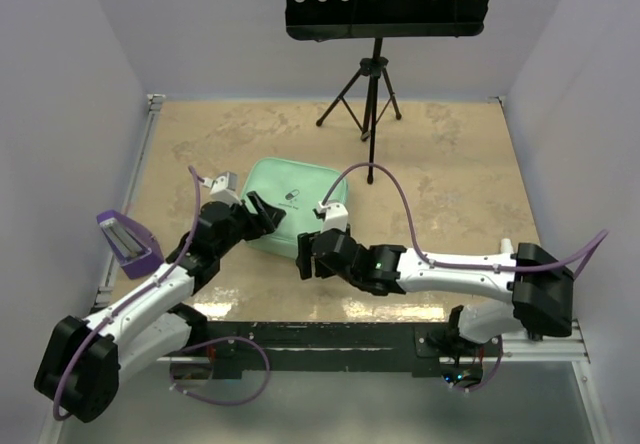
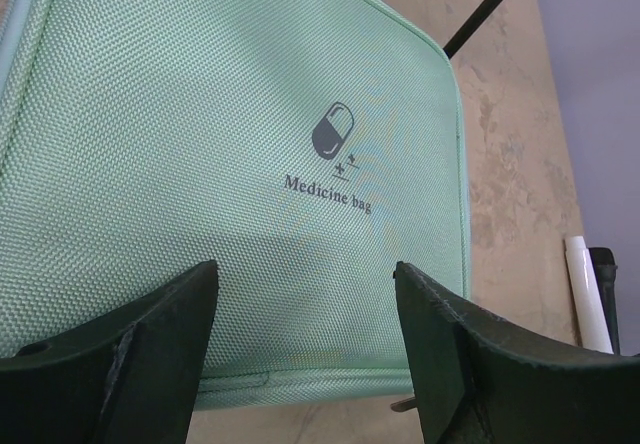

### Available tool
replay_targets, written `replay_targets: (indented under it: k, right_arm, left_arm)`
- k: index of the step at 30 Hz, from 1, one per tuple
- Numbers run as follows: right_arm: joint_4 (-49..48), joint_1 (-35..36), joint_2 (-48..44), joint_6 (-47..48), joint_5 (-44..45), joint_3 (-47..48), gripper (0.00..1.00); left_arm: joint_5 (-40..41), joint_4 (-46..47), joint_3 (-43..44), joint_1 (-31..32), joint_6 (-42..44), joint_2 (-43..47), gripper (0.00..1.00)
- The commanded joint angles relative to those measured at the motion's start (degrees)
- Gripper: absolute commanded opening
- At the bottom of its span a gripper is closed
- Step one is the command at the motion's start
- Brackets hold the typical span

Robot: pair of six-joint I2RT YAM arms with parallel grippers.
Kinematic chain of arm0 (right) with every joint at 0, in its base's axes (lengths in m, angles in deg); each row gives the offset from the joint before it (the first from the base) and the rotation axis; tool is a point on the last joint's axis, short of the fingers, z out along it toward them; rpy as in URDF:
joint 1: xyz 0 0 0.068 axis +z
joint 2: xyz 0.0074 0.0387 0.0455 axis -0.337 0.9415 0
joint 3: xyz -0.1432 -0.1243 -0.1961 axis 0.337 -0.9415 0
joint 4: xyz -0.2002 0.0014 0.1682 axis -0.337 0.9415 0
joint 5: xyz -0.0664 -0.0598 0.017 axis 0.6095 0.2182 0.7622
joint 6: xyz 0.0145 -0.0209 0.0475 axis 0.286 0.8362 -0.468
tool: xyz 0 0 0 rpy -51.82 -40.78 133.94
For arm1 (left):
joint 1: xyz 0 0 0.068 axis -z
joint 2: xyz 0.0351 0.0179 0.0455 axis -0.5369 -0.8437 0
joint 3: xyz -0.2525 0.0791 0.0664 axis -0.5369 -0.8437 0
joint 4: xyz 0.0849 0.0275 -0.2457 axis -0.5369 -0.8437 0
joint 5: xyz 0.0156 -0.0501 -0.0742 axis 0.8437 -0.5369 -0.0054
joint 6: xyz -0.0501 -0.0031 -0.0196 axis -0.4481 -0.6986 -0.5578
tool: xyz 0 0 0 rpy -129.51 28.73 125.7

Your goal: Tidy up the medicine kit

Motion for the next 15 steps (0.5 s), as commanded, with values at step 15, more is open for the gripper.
replay_targets:
  k: [15]
  right_arm:
    - [-1.94, 1.61, 8.41, -12.20, 10.05, 2.16, 0.55]
  left_arm:
    - [3.24, -2.81, -2.49, 0.31, -0.56, 3.02, 0.76]
